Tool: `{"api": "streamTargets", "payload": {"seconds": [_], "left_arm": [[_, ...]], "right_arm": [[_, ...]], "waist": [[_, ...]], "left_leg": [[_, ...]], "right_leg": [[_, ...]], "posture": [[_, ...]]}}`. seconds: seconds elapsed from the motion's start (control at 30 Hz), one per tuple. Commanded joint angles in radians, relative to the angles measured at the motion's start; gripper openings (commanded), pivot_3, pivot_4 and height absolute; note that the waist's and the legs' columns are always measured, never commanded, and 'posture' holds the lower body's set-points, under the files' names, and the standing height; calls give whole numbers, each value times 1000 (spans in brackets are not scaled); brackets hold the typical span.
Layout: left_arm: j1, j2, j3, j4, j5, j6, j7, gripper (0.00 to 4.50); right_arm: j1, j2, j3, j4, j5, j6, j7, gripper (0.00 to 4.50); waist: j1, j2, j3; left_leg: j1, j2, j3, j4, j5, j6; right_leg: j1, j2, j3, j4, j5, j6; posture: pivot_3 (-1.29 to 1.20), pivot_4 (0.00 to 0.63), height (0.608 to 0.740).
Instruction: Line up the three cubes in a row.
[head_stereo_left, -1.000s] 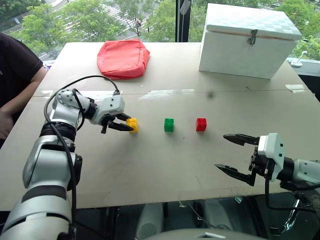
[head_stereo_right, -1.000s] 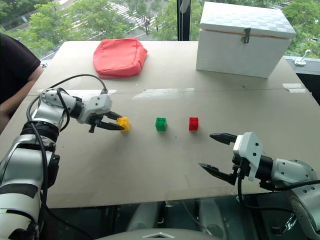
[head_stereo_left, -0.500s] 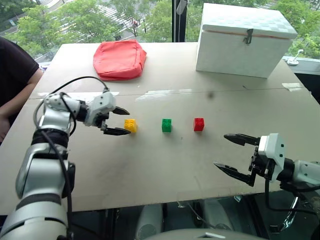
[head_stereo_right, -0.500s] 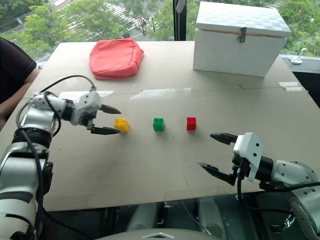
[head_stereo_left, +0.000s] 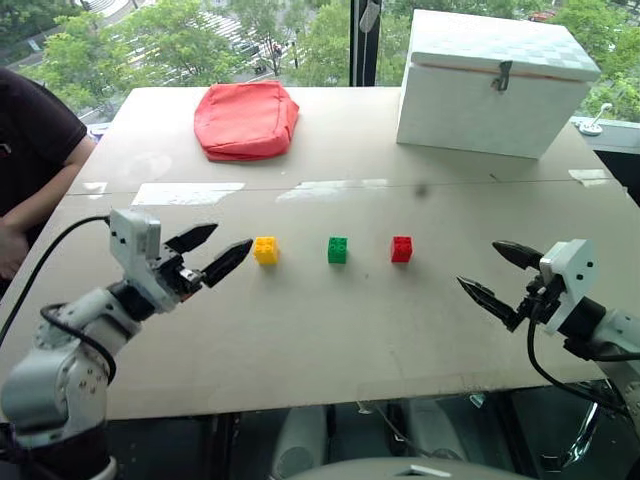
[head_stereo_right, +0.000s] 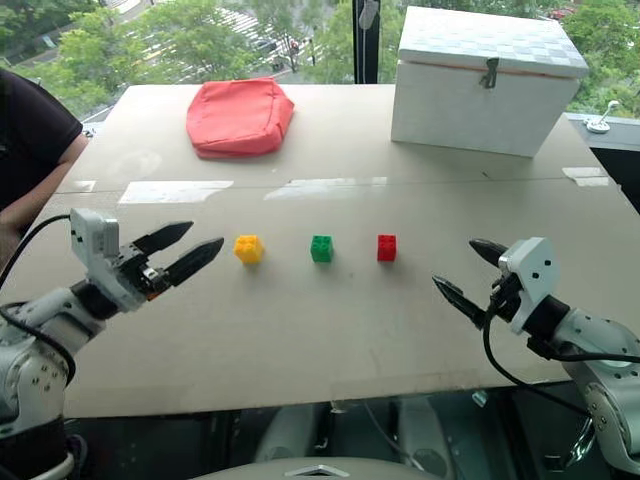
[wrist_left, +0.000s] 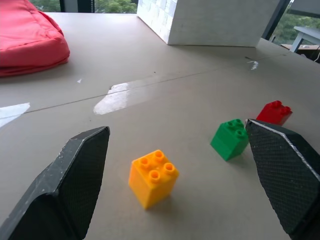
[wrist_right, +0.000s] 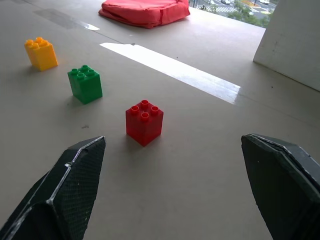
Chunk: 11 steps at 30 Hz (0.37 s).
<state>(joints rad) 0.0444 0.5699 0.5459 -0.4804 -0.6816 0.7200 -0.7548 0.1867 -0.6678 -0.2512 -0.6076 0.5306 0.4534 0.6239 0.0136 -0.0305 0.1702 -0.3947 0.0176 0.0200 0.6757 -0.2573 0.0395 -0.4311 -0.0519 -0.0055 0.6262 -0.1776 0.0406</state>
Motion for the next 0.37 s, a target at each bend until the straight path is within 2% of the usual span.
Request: {"api": "streamTargets", "payload": {"seconds": [0.03, 0.23, 0.37], "left_arm": [[189, -25, 18, -180, -34, -7, 20, 4436], [391, 2, 33, -169, 7, -117, -61, 4436], [423, 12, 19, -134, 23, -167, -74, 4436]], "right_arm": [[84, -55, -100, -6, -2, -13, 69, 4500], [185, -100, -201, 26, 6, -24, 153, 4500], [201, -97, -219, 62, -7, -41, 180, 4500]], "waist": [[-1, 1, -1], [0, 1, -2], [0, 2, -2]], "left_leg": [[1, 0, 1, 0, 0, 0], [3, 0, 1, 0, 0, 0], [3, 1, 1, 0, 0, 0]], "right_leg": [[0, 0, 1, 0, 0, 0], [1, 1, 1, -1, -1, 0], [1, 1, 1, -1, -1, 0]], "posture": [[0, 150, 740], [0, 150, 740], [0, 150, 740]]}}
